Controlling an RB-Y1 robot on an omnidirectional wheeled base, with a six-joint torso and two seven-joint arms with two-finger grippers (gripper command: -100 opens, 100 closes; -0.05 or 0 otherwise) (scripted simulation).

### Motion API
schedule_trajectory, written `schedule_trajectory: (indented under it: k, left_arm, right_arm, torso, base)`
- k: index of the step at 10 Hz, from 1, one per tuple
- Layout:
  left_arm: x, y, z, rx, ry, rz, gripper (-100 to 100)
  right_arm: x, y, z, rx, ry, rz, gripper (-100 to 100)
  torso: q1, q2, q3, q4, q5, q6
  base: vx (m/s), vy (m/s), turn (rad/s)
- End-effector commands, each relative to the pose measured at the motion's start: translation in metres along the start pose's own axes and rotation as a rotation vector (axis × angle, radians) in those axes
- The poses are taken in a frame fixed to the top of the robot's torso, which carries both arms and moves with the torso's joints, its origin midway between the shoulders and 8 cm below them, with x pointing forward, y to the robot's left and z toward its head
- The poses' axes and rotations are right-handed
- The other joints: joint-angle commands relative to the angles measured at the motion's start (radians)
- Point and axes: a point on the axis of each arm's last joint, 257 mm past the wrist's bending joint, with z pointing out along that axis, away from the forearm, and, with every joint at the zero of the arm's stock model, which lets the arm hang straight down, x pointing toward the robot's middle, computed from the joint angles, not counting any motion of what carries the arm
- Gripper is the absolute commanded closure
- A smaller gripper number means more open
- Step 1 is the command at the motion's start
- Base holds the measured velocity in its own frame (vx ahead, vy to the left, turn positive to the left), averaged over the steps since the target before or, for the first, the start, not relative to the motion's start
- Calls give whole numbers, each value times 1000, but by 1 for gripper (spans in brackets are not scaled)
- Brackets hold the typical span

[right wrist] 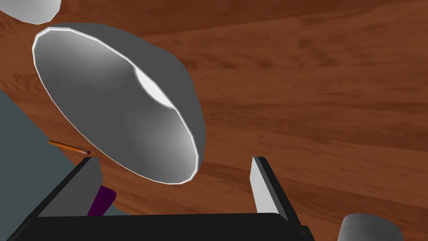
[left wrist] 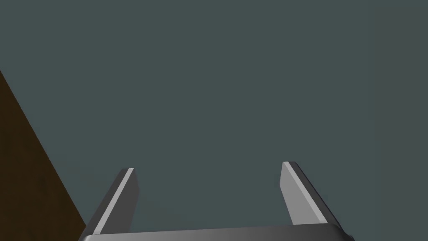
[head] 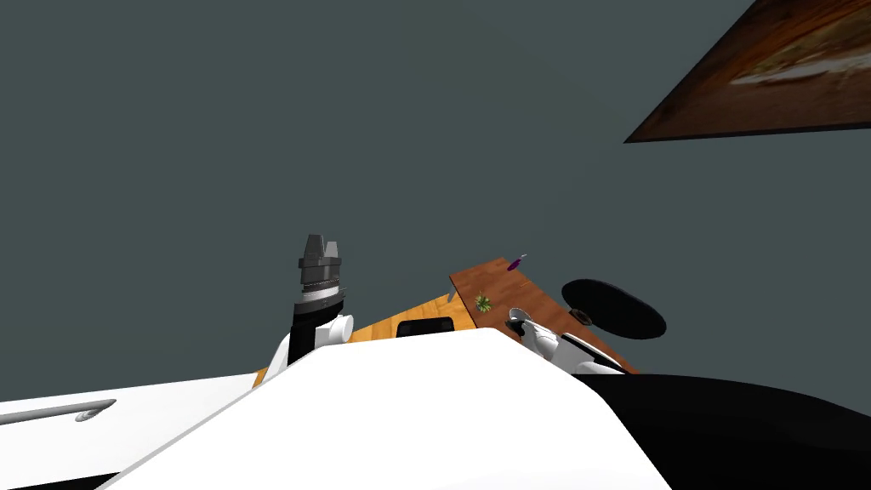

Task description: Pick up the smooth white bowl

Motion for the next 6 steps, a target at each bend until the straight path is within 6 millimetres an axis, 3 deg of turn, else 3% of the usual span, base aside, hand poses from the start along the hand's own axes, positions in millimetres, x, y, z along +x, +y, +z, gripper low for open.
schedule_trajectory:
  k: [1,3,4,6]
  left_arm:
    - [0,0,0,0,0,0,0]
    - [0,0,0,0,0,0,0]
    - [0,0,0,0,0,0,0]
    - [0,0,0,0,0,0,0]
  right_arm:
    - [22,17,-1,-6,39,-44,-100]
    - [1,38,-1,-46,-1,-20,-100]
    - [16,22,0,-15,29,-43,-100]
    - [18,23,0,-13,32,-41,-100]
  torso:
    - [0,0,0,0,0,0]
    - [0,0,0,0,0,0]
    - [3,2,1,1,0,-1]
    - [6,5,3,1,1,0]
  base:
    - [86,-97,64]
    - [48,-62,30]
    - [0,0,0]
    - [-4,5,-6]
